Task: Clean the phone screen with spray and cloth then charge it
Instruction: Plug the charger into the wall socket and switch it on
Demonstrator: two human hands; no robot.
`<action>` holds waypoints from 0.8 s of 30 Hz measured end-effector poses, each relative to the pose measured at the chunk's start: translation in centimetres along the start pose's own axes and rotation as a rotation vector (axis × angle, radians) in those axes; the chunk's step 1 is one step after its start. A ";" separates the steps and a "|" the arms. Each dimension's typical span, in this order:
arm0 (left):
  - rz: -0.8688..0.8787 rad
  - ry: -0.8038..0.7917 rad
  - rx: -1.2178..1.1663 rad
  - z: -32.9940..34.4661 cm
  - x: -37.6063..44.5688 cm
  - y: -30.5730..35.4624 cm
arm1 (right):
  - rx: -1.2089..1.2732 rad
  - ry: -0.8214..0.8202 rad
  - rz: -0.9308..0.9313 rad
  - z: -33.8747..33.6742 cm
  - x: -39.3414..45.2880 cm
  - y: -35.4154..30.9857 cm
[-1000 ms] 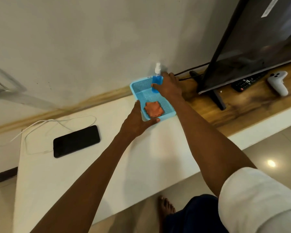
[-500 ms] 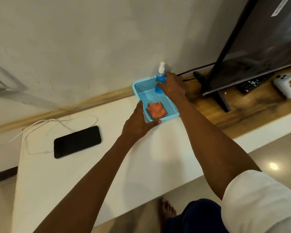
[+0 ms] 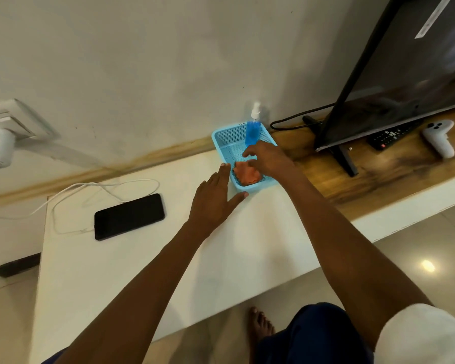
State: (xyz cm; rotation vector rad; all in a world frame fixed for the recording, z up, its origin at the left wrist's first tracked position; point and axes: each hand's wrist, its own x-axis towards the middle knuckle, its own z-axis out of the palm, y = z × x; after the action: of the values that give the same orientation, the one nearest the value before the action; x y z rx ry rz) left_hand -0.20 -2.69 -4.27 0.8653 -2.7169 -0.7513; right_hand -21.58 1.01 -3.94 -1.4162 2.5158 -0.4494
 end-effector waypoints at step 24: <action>-0.069 0.006 0.009 -0.2 -0.5 0.6 | 0.092 0.034 0.005 -0.7 -2.5 -0.3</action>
State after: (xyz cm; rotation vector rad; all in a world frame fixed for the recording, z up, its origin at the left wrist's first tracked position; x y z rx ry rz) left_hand -0.01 -2.02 -3.79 0.9663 -2.6996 -0.7490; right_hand -20.30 3.13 -3.13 -1.3797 2.4895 -0.5856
